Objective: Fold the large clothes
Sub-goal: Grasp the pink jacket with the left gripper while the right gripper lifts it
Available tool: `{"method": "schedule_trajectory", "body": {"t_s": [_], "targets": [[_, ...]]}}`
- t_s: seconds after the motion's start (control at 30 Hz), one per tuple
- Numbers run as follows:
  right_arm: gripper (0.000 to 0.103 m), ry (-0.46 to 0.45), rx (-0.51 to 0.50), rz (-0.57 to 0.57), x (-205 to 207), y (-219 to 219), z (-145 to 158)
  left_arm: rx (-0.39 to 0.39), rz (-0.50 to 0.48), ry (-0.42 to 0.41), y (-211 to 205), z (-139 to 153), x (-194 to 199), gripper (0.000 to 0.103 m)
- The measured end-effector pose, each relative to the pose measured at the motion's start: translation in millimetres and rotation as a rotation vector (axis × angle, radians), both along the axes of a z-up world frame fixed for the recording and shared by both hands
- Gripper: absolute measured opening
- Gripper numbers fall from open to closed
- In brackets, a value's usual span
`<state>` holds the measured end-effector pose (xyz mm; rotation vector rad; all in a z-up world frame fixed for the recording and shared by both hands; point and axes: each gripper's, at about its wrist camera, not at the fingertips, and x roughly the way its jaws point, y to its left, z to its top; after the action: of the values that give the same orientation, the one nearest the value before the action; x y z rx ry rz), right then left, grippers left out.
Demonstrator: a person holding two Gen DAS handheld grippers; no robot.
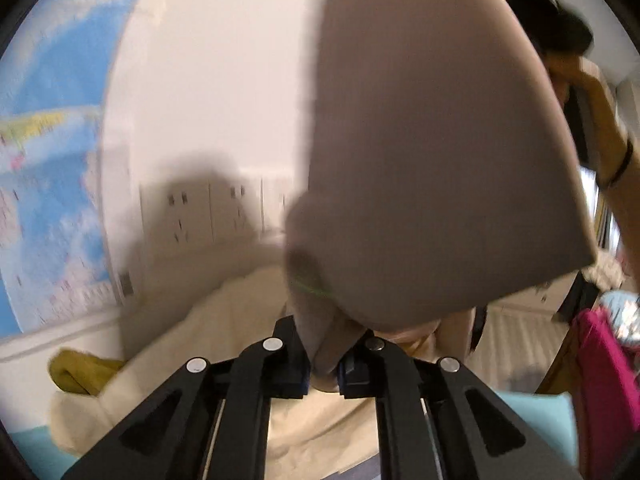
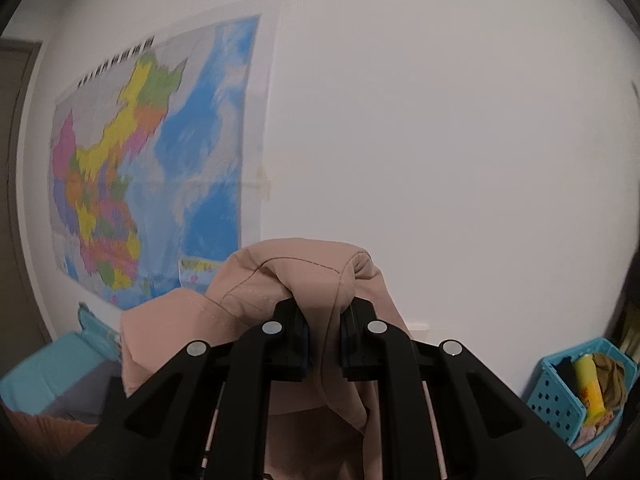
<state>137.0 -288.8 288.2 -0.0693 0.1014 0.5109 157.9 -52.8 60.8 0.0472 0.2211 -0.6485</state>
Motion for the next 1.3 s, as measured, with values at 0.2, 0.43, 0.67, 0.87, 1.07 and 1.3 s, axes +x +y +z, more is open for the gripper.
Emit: {"method": "schedule_trajectory", "body": {"t_s": [0.2, 0.43, 0.67, 0.87, 1.07, 1.3], "targets": [[0.011, -0.126, 0.069, -0.041, -72.4, -40.7, 61.3, -0.073, 0.053, -0.142, 29.9, 86.7, -32.2, 0.008], [0.011, -0.229, 0.055, -0.010, -176.0, -54.4, 98.4, -0.139, 0.171, -0.205, 86.5, 178.9, -121.5, 0.008], [0.011, -0.261, 0.069, 0.149, -261.1, -43.1, 76.9, -0.057, 0.316, -0.336, 123.5, 202.6, -245.5, 0.008], [0.011, -0.226, 0.109, 0.368, -312.9, -18.4, 43.3, 0.021, 0.476, -0.371, 155.6, 222.1, -343.2, 0.008], [0.011, -0.210, 0.180, 0.537, -331.5, 3.8, 18.4, 0.102, 0.620, -0.447, 165.6, 230.2, -435.7, 0.009], [0.012, 0.087, 0.158, 0.567, -217.5, 89.3, -24.5, 0.142, 0.767, -0.127, 216.2, 184.5, -345.5, 0.010]]}}
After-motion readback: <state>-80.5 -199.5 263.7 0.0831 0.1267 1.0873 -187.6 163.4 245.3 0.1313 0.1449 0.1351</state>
